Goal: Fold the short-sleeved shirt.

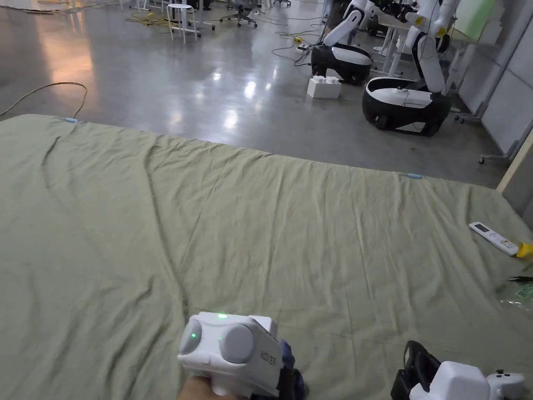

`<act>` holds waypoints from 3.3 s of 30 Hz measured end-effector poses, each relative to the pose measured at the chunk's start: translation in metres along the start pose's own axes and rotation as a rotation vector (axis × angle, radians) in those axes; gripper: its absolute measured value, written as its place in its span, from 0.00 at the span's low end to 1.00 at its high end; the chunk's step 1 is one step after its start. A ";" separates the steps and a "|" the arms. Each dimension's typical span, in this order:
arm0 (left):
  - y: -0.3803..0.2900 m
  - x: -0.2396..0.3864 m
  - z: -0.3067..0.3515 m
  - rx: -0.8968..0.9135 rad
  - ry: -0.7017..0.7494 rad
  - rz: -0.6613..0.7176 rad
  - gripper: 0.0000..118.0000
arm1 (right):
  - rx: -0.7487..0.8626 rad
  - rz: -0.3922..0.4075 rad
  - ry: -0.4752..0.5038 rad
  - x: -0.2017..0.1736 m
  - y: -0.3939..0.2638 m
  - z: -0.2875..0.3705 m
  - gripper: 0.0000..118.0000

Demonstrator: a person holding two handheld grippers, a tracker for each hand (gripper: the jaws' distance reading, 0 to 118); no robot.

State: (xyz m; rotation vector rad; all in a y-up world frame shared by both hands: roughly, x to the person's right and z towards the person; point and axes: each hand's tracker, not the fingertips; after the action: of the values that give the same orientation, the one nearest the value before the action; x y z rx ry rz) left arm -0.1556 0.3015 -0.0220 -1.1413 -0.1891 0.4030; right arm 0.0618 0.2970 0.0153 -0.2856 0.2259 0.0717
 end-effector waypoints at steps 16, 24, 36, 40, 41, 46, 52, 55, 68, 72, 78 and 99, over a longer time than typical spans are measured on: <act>-0.009 -0.028 0.032 0.127 -0.088 0.067 0.55 | -0.002 -0.010 -0.022 0.012 -0.003 0.009 0.01; -0.024 -0.040 0.019 0.079 -0.087 0.088 0.16 | -0.011 -0.011 -0.015 0.013 -0.008 0.008 0.01; -0.037 -0.012 -0.079 0.041 -0.058 0.044 0.07 | -0.011 -0.014 -0.021 0.015 -0.006 0.009 0.01; -0.039 -0.013 -0.075 0.063 -0.079 0.069 0.06 | -0.004 -0.014 -0.023 0.017 -0.003 0.009 0.01; -0.038 -0.015 -0.070 0.065 -0.093 0.070 0.06 | -0.001 -0.014 -0.022 0.017 -0.003 0.009 0.01; -0.035 -0.032 -0.029 0.155 -0.154 0.076 0.06 | 0.017 -0.003 -0.019 0.013 0.004 0.006 0.01; -0.049 -0.057 0.039 0.483 -0.085 -0.056 0.06 | 0.065 0.012 -0.020 -0.001 0.018 -0.001 0.01; -0.060 -0.066 0.063 0.647 0.064 -0.126 0.06 | 0.089 0.012 -0.016 -0.008 0.024 -0.005 0.01; -0.065 -0.098 0.106 0.936 0.431 -0.120 0.06 | 0.196 0.029 -0.045 -0.024 0.045 -0.008 0.01; -0.065 -0.104 0.109 0.947 0.447 -0.112 0.06 | 0.198 0.022 -0.050 -0.022 0.047 -0.008 0.01; -0.070 -0.114 0.110 0.891 0.428 -0.112 0.06 | 0.095 0.002 0.008 -0.028 0.024 -0.006 0.01; -0.104 -0.179 0.086 0.516 0.081 0.136 0.19 | -0.405 0.088 0.132 -0.111 -0.120 -0.087 0.01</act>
State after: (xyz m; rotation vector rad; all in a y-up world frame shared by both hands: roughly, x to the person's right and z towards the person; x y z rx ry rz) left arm -0.3271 0.2649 0.1181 -0.6612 0.0647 0.4900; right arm -0.0520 0.1528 -0.0076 -0.6847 0.3551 0.1865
